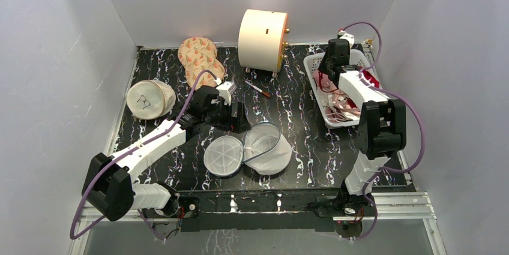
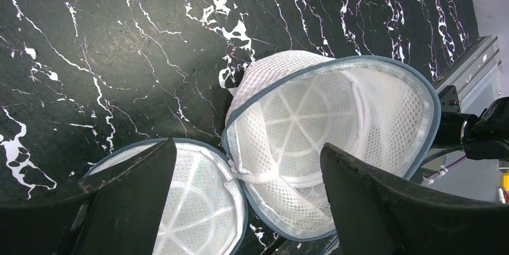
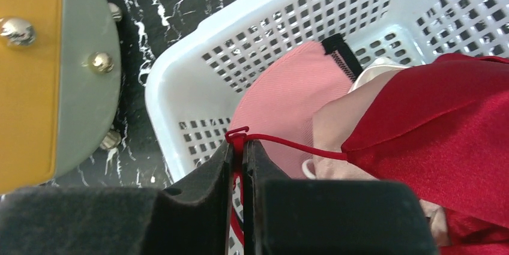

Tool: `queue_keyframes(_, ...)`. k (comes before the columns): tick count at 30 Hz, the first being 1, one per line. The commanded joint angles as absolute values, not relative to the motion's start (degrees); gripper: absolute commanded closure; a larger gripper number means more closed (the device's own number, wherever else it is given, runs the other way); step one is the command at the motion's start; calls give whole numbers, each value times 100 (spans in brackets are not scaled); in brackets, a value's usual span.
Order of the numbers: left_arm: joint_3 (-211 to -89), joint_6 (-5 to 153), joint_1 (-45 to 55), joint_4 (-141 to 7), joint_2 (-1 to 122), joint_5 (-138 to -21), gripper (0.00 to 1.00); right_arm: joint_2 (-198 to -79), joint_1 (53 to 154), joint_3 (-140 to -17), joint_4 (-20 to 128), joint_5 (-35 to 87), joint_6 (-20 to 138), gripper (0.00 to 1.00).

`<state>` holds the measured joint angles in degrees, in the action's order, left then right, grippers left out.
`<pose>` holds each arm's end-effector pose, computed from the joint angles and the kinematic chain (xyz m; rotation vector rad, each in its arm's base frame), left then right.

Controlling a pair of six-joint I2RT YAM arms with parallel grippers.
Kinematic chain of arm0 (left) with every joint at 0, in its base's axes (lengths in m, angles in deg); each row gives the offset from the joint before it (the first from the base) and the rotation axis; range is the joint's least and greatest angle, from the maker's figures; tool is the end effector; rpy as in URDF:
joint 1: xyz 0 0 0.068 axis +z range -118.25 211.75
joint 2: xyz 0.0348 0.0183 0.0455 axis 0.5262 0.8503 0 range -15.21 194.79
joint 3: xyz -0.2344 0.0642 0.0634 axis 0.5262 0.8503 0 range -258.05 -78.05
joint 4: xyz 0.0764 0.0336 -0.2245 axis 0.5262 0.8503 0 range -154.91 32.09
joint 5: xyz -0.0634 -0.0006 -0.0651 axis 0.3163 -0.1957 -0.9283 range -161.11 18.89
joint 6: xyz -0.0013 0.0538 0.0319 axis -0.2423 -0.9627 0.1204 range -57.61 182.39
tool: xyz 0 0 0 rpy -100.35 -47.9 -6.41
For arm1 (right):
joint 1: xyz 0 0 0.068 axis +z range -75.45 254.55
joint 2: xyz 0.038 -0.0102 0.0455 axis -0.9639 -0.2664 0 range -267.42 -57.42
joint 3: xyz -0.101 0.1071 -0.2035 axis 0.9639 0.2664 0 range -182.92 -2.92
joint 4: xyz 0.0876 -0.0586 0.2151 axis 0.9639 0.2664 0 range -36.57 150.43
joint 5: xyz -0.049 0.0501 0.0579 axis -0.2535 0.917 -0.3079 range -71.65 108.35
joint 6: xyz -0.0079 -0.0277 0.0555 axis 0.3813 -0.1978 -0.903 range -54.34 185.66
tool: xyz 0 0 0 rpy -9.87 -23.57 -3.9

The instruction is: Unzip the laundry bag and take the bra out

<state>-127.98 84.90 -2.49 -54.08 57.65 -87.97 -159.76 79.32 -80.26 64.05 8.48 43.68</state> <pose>0.2200 -0.1664 0.2468 0.4093 2.2309 -0.8691 0.3953 0.0248 0.2398 0.4221 2.1416 0.0760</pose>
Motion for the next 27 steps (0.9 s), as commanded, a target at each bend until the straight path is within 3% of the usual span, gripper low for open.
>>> queue_keyframes(1, -12867, 8428, -254, -5295, 5566, -8776, 11, -16167, 7923, -8475, 6037, 458, 4469, 93)
queue_keyframes(5, -12874, 8457, -255, -5358, 5640, -8780, 11, -16388, 7952, -8794, 6434, 1332, 4506, 81)
queue_keyframes(11, -12950, 8457, -253, -5335, 5719, -8755, 10, -15940, 7952, -8667, 6912, 815, 4456, 45)
queue_keyframes(14, -12964, 8375, -254, -5266, 5718, -8573, 6, -15447, 7955, -8535, 7028, 658, 4525, 34)
queue_keyframes(20, -13054, 8279, -253, -5144, 5662, -8290, 2, -14536, 7960, -8315, 7078, 544, 4691, 18)
queue_keyframes(27, -12928, 8278, -253, -4944, 5313, -7874, 2, -13572, 8188, -7503, 6552, 2235, 4644, 12)
